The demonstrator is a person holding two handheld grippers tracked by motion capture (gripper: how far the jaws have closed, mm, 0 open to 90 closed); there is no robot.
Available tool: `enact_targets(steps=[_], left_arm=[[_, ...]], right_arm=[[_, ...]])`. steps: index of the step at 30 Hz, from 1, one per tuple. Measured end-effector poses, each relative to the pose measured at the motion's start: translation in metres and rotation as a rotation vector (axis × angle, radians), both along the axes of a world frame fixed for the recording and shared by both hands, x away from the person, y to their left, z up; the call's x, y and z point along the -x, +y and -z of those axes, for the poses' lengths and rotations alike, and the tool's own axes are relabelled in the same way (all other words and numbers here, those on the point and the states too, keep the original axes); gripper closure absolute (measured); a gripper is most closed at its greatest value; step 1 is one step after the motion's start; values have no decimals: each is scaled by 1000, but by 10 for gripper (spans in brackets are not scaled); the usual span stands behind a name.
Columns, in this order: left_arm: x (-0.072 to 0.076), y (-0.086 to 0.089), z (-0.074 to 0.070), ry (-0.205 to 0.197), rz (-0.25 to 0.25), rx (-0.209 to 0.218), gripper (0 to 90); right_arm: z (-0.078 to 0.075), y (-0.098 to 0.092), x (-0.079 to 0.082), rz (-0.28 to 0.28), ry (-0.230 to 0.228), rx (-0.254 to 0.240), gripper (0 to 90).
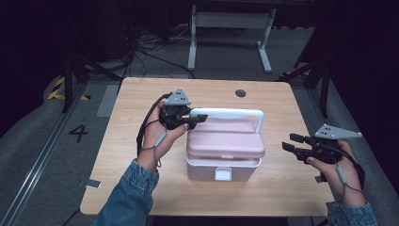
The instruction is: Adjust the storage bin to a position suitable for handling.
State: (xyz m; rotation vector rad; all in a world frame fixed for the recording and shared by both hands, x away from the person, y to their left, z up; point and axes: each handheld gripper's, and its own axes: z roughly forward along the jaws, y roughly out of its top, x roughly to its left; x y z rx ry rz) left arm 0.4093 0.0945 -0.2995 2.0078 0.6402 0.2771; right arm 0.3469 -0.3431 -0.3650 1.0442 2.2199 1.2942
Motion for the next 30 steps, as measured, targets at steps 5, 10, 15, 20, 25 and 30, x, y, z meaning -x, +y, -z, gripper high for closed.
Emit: enact_targets(steps=[5,10,15,20,25,30], left_arm=[[-9,-4,-10,3,-29,-42,701],[-19,-5,-12,15,-49,-46,705],[-30,-6,-15,28,-73,-56,707],[-42,-5,-15,54,-81,-46,710],[-53,-4,-15,70,-91,-29,716],[-60,-5,-13,78,-96,-26,720]], right_arm=[[-1,1,-1,-15,0,-14,496],[-2,1,-1,-18,-2,-21,502],[-4,3,0,-23,-5,-31,515],[-5,5,0,-31,-9,-36,527],[-9,13,1,-43,-30,-53,566],[-16,23,3,-85,-49,-92,608]])
